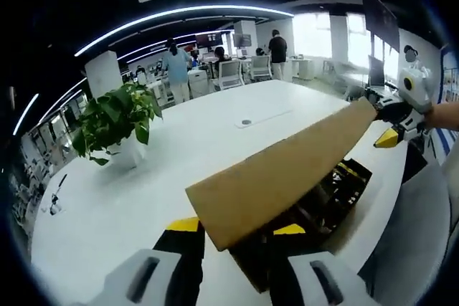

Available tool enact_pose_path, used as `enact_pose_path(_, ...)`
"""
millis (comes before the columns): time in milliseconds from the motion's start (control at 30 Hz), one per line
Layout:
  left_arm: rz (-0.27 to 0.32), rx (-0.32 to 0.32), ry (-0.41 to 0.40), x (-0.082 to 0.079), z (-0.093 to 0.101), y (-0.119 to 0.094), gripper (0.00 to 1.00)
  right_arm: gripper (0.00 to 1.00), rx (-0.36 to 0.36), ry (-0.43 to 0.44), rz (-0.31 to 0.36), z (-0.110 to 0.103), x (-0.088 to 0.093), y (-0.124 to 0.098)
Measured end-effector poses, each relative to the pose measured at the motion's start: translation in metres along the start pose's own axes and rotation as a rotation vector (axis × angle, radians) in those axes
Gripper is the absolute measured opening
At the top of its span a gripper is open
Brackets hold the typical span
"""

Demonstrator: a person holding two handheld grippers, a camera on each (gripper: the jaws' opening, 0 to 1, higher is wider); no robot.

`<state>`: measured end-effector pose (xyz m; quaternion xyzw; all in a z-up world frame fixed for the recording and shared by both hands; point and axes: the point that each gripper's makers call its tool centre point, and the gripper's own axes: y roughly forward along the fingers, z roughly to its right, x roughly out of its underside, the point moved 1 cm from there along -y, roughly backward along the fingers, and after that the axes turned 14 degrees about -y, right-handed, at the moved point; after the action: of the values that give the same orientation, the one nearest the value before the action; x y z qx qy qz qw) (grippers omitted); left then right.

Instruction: Operate the shoe box by opening the lid, removing the specified soft item, and placing it in the target area until the item is outside and the box remains undamaged.

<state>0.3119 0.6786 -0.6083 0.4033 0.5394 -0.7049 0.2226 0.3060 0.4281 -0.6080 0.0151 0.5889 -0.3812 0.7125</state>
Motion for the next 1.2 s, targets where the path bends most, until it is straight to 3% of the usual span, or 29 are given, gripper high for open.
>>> enact_pose_path(467,0.030,-0.024,0.012,-0.027,-0.016,0.012,0.27,0.37,0.020,-0.027,0.025,0.025,-0.011,0.008)
enact_pose_path(867,0.046,-0.105,0.005,-0.041,-0.035,0.018,0.05,0.35,0.032,-0.042,0.032,0.039,-0.014,0.014)
enact_pose_path(1200,0.048,-0.110,-0.005,-0.047,-0.039,0.022,0.04,0.30,0.048,-0.082,0.037,0.050,-0.013,0.017)
